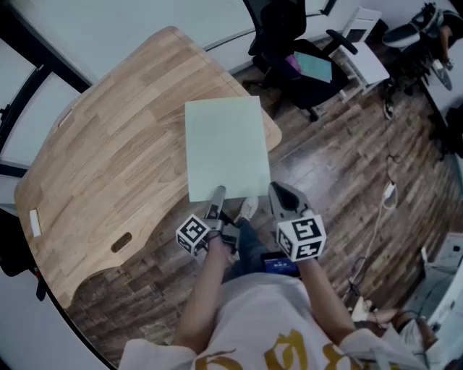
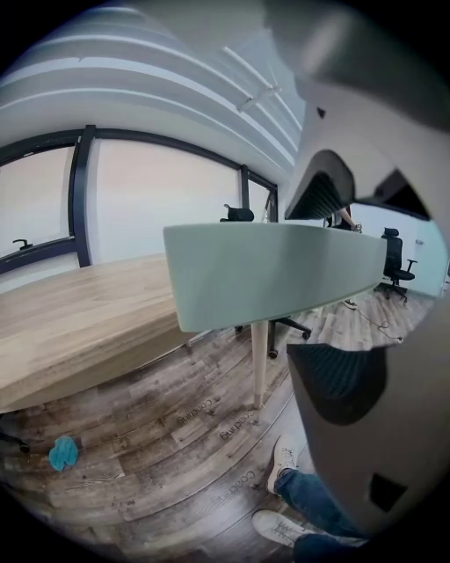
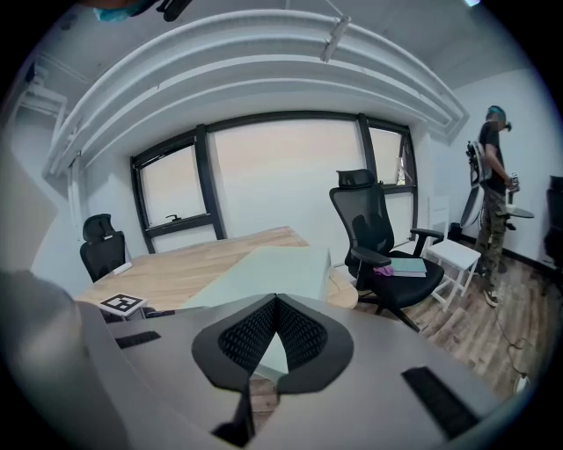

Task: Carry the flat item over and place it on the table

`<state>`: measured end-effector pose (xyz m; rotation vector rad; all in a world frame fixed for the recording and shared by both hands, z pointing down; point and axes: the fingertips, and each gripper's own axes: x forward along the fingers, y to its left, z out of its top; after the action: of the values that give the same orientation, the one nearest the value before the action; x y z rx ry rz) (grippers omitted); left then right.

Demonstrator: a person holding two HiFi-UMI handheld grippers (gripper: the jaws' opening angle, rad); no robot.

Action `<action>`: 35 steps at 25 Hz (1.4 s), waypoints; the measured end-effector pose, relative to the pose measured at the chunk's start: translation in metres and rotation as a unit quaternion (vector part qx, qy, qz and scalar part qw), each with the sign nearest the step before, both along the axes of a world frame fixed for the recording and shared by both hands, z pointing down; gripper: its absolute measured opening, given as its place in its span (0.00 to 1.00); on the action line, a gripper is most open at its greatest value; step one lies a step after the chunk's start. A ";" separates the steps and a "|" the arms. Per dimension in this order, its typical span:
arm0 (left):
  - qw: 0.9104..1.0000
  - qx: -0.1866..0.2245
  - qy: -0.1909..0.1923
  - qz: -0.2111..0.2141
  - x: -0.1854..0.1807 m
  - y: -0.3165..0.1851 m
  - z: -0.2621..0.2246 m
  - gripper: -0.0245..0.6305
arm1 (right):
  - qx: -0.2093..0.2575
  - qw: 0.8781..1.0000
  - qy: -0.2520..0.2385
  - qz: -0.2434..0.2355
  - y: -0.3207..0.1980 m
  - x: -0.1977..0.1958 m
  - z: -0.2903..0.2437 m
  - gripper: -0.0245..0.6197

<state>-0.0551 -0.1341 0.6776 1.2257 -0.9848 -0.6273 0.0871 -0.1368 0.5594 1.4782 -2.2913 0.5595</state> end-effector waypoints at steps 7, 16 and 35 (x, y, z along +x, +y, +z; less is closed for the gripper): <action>1.000 0.009 0.000 0.000 -0.005 0.005 -0.011 0.68 | 0.007 1.000 -0.002 -0.001 0.002 -0.003 -0.006 0.04; 1.000 0.007 0.004 -0.005 -0.019 0.017 -0.015 0.68 | 0.015 1.000 -0.007 -0.005 0.012 -0.014 -0.012 0.04; 0.993 0.052 -0.084 0.062 -0.029 0.027 -0.037 0.41 | 0.017 1.000 -0.005 0.003 0.021 -0.018 -0.015 0.04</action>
<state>-0.0845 -0.1070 0.6405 1.4384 -1.0151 -0.4884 0.0692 -0.1160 0.5442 1.5022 -2.3166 0.5337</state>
